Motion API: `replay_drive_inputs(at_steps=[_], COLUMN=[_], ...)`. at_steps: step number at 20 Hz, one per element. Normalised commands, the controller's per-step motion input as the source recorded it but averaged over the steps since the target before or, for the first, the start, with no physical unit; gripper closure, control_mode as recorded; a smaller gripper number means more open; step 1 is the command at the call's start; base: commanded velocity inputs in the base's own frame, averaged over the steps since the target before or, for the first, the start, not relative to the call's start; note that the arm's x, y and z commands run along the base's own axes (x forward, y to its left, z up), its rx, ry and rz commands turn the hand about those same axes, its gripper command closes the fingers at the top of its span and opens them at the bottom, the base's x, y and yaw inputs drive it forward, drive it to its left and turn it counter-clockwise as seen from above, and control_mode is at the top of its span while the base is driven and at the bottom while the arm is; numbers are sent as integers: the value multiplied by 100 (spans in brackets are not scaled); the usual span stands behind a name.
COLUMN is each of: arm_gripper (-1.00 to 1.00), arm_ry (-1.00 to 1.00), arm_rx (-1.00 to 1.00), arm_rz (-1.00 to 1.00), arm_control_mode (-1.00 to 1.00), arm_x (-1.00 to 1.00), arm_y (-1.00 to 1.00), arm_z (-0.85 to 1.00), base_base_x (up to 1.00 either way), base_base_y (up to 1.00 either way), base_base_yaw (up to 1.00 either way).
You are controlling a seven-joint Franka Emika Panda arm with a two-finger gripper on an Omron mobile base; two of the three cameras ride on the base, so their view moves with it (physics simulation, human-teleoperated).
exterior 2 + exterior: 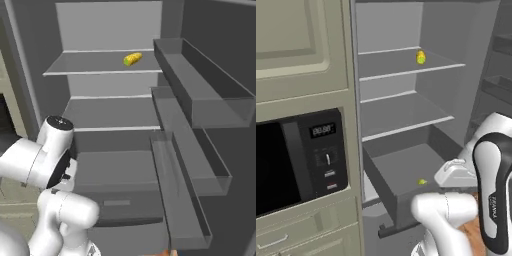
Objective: Place the lemon and carrot inside the fridge drawer. Close the drawer after placing the vegetables.
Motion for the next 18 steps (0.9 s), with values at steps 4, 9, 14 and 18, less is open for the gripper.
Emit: replay_drive_inputs(at_steps=[4, 9, 14, 18], arm_gripper=[-100, -100, -100, -100], arm_ry=[0, 0, 0, 0], arm_rx=[0, 0, 0, 0], arm_rz=[0, 0, 0, 0], arm_control_mode=[100, 100, 100, 100], arm_x=[0, 0, 0, 0], arm_y=[0, 0, 0, 0], arm_z=[0, 0, 0, 0], base_base_x=[-100, -76, -48, -20], base_base_y=[84, 100, 100, 100], base_base_yaw=[5, 25, 50, 48])
